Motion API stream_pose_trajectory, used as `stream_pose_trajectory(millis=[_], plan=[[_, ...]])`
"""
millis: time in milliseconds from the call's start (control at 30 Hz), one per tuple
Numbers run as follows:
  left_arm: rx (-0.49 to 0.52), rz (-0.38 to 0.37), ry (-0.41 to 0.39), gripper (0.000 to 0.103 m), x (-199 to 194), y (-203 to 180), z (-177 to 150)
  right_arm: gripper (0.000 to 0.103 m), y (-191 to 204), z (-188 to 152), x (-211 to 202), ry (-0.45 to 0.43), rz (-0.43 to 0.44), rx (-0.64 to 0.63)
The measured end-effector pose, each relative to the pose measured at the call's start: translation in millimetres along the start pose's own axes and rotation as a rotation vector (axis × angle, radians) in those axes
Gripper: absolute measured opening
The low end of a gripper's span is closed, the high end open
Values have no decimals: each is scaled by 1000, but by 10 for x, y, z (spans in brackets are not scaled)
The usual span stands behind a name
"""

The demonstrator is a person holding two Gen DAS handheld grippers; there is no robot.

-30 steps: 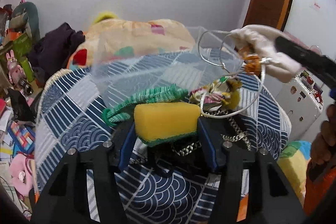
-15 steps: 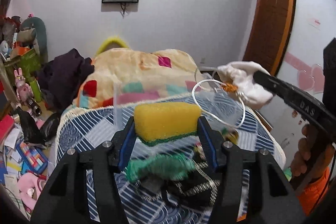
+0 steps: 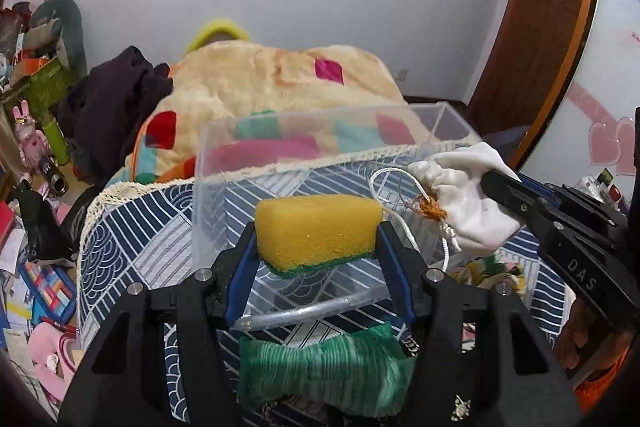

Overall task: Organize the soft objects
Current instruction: 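Carry the white cloth into the box with the right gripper while the left gripper places the yellow sponge inside, then grasp the green knitted cloth with the left gripper while the right gripper grasps the floral scrunchie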

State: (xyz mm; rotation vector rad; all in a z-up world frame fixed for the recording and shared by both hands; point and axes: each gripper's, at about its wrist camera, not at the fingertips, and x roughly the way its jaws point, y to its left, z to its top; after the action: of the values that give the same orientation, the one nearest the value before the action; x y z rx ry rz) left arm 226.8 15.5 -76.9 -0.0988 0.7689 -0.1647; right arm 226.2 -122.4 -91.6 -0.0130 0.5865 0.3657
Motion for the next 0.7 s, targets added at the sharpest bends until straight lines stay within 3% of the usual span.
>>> stream_pose_trajectory(millis=[267,500,700], plan=[[20,14,47,60,156,-45,-19,16,-49,13,-3,24,6,-8],[26,8,36,66,48,-71,-36,49,-138,2,-58,13,15,29],[31,1,-30,76,-248,-105,-10,58,-156,9,-283,-29,7,22]])
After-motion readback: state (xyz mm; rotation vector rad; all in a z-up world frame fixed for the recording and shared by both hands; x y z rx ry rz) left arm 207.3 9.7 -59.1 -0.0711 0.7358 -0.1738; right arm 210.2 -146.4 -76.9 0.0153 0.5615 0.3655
